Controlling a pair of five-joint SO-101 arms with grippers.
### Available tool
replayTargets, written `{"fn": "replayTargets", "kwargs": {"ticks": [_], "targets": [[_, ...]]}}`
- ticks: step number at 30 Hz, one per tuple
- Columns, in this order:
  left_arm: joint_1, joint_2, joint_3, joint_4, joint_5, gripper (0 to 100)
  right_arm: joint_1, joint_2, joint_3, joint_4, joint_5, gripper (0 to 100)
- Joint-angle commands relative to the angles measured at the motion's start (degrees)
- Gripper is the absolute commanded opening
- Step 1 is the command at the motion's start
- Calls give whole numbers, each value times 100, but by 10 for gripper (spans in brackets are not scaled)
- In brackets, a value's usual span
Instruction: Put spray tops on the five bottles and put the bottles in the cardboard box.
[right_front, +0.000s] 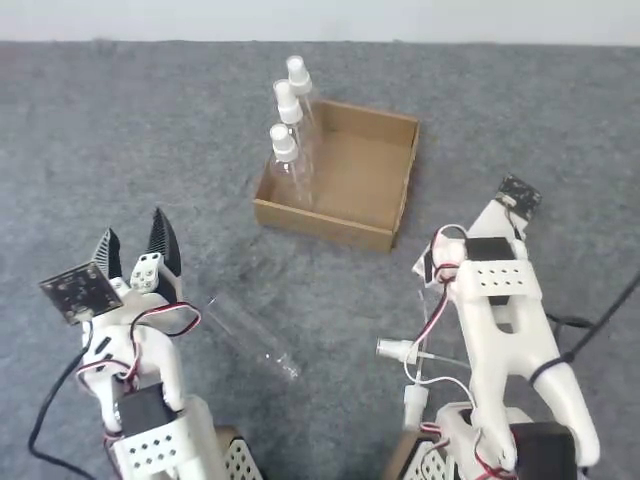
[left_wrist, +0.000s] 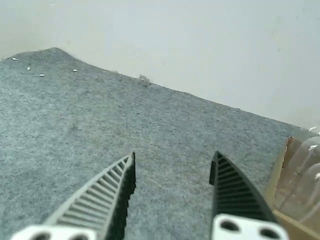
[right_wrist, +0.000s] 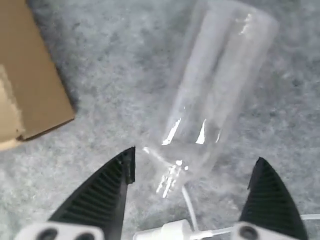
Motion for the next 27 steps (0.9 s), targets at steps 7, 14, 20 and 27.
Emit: {"fn": "replayTargets", "kwargs": {"ticks": [7,14,20,27], "targets": [[18,-97,-40,-193,-35,228,-224,-75,-1890,1666,360,294],[18,-97,-40,-193,-35,228,-215,-75,-2233,2352,1881,296],[18,-97,-40,-193,-35,228,-180,-57,-2215,2651,3956,296],[18,-97,-40,-193,-35,228,-207,-57,-2215,3020,6224,296]]}}
